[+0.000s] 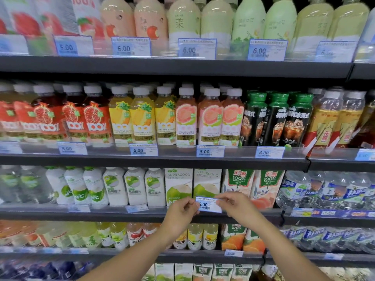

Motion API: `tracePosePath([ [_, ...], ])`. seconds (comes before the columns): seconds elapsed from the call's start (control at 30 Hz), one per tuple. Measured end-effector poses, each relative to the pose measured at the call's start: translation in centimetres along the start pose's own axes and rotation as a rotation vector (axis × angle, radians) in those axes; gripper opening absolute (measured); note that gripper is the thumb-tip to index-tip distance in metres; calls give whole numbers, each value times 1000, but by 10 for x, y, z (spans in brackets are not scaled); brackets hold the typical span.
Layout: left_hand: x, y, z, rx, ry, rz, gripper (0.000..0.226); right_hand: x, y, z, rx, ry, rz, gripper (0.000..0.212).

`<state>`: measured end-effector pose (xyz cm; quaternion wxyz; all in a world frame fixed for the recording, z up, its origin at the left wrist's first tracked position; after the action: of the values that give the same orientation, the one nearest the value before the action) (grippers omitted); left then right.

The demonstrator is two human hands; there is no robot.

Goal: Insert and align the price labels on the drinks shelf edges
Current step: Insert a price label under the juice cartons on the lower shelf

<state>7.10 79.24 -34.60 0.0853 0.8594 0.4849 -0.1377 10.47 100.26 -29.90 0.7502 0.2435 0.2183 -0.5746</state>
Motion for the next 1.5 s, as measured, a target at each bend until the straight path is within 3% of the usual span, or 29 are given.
tracePosePath([
  [0.23,-92,54,36,-91,25,-96,18,77,-51,71,-50,64,166,17],
  [0.5,-220,120,92,-134,-135,-119,31,200,-117,143,-57,54,204,15],
  [0.67,-271,136,127,-176,-159,-61,21,241,-139,159,-8,98,158,18],
  [0.83,-268,122,135,-115,-304,-50,21,218,-121,138,115,132,-79,20],
  [0.97,-236,92,130,46,-604,-92,11,188,-98,112,118,210,-238,17],
  [1.17,-190,55,130,146,-893,-141,33,162,-82,86,69,222,-286,18],
  [1.3,-180,41,124,87,-898,-182,23,152,-80,70,23,177,-288,16],
  [1.5,-175,35,124,167,-908,-279,10,150,-84,56,-29,138,-284,16],
])
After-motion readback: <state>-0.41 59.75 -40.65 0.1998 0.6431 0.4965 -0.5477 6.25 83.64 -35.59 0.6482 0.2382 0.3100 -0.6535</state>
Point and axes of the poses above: each hand's wrist, its own y-axis away from the middle knuckle, its own x-axis out of the palm, z = x × y, the point moved 1 cm from there along -y, towards the middle knuckle, and after that the axes turned 15 degrees about z, right-handed, at the moved point
